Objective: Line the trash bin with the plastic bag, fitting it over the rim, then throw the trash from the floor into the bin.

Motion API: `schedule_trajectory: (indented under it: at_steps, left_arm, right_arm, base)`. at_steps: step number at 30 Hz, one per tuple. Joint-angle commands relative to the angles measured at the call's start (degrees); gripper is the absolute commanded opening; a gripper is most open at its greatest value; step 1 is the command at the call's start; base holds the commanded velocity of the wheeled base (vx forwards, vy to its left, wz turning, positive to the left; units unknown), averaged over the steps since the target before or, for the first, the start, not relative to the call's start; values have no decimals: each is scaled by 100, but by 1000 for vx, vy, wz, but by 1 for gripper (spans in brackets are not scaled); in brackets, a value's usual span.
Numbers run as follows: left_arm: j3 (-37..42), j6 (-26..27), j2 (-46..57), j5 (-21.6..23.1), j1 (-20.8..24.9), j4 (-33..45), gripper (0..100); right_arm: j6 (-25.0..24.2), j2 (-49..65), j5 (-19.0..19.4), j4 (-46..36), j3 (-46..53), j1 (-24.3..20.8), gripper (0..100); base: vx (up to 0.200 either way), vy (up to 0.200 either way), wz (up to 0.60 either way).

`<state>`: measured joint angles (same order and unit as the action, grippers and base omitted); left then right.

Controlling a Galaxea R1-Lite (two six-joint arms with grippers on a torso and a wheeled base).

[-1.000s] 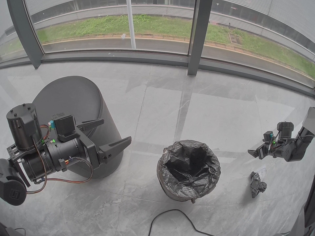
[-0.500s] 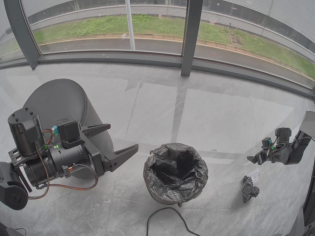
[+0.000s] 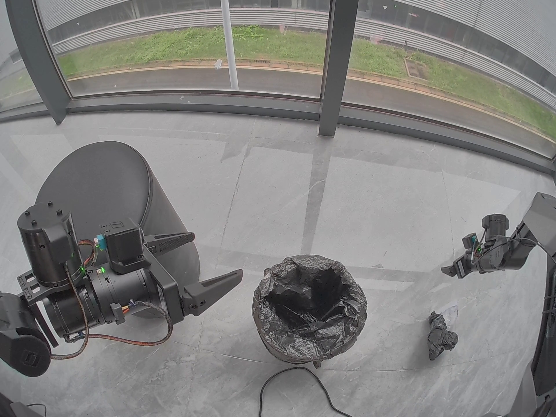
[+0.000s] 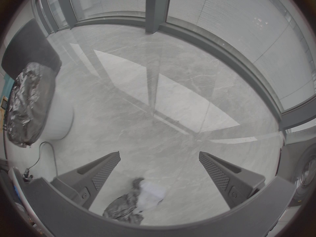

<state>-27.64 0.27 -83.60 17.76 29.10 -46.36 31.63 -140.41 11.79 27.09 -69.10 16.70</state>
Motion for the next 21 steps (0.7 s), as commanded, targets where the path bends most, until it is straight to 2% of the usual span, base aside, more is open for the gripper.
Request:
schedule_trajectory:
  at_steps: [1, 5, 6, 7, 10, 11, 14, 18, 21]
  left_arm:
    - [57, 0, -51, -1, -10, -13, 100]
    - [74, -27, -104, -1, -18, -5, 100]
    - [74, -27, -104, -1, -18, -5, 100]
    - [74, -18, -174, -1, -18, -5, 100]
    - [74, -9, -235, 8, -1, -5, 100]
    - [74, -9, -253, 8, -1, -5, 100]
    - [57, -27, -332, -1, -10, -13, 100]
    - [57, -18, -385, 8, -1, -13, 100]
    - [83, -18, -385, 8, -1, -13, 100]
  right_arm:
    - [132, -839, -142, -828, -1458, 228, 100]
    - [361, -1006, -142, -1698, -2064, 263, 100]
    - [361, -1006, -142, -1698, -2064, 263, 100]
    - [422, -1111, -142, -2217, -2495, 290, 100]
    - [616, -1305, -142, -2638, -3057, 413, 100]
    - [686, -1305, -133, -2709, -3092, 422, 100]
    - [959, -1261, -36, -3676, -3145, 457, 100]
    - [994, -1357, -10, -4431, -3681, 466, 100]
    - [1029, -1674, -10, -4818, -4499, 466, 100]
  base:
    - [0, 0, 0]
    - [0, 0, 0]
    - [0, 0, 0]
    - [0, 0, 0]
    - [0, 0, 0]
    - [0, 0, 0]
    - [0, 0, 0]
    - [0, 0, 0]
    - [0, 0, 0]
